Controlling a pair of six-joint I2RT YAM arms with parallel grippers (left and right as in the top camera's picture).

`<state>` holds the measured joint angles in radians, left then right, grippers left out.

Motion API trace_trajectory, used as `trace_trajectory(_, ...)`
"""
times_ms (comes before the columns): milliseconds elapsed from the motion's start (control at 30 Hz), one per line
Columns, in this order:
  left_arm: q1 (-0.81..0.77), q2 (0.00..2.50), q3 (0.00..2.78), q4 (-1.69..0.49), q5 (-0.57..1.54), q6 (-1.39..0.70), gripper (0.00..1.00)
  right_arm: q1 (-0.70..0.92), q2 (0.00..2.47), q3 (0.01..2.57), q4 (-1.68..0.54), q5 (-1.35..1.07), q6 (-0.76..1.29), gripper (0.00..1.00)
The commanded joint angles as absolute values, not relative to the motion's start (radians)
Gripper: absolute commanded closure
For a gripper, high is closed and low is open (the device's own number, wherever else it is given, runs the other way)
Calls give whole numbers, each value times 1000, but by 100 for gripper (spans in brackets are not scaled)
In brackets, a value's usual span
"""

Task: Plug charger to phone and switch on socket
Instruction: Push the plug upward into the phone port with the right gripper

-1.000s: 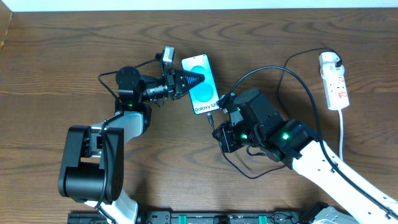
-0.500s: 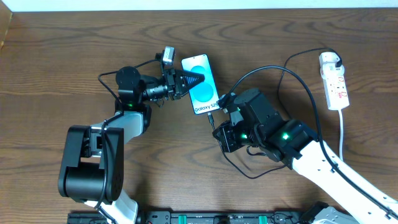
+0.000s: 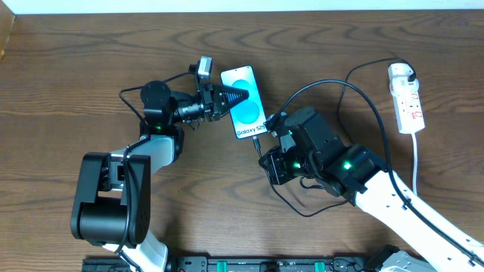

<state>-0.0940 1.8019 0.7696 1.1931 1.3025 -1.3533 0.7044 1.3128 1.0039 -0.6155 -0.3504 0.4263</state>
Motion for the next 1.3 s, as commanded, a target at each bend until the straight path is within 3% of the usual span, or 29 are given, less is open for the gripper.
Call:
trace_trajectory(0,-91,1795,780,1205,1298,-1327,93,711,1309,1000,-612,-350,433,99)
trace_trajectory(1267,-91,1795,780,1205,1298,-1344,93,716,1309,1000,-582,-339,433,99)
